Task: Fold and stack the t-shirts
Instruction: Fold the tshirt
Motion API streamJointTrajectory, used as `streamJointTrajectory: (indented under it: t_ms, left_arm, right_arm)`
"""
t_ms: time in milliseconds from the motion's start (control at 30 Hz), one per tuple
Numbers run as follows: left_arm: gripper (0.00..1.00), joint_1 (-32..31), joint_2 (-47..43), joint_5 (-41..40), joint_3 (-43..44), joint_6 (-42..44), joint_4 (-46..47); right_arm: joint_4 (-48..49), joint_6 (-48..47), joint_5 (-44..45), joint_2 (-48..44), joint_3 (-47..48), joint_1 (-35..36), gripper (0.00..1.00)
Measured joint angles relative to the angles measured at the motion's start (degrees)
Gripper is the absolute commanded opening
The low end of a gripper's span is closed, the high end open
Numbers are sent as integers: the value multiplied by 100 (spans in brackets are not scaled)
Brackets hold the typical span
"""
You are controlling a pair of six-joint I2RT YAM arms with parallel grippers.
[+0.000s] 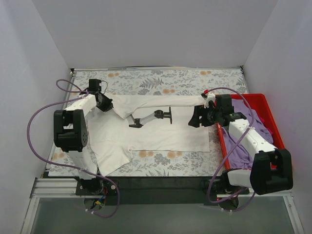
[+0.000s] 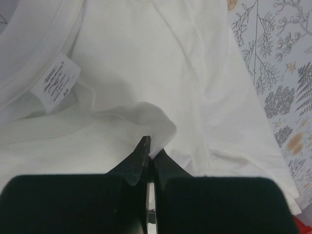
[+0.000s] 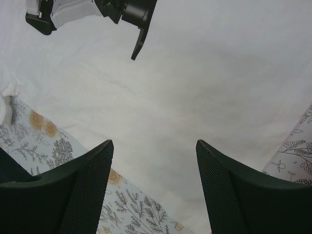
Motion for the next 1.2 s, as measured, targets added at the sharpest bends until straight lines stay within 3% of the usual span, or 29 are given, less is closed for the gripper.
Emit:
streamJointTrajectory:
  t_ms: [400,967,1067,1200]
  left_arm:
    - [0,0,-2057,332,-1880,-363,-98]
    - [3,-20,-2138,634,-2837,-852,221]
    - [7,-81,-2138,671,-2870,-966,234]
    - [28,-201,-2166,673,-2870,-1058,251]
  right_arm:
    - [7,9,39,284,20,236,64]
    - [22,20,55,391,83,299,64]
    - [24,22,66,396,83,302,64]
    - [24,22,66,396,83,304,64]
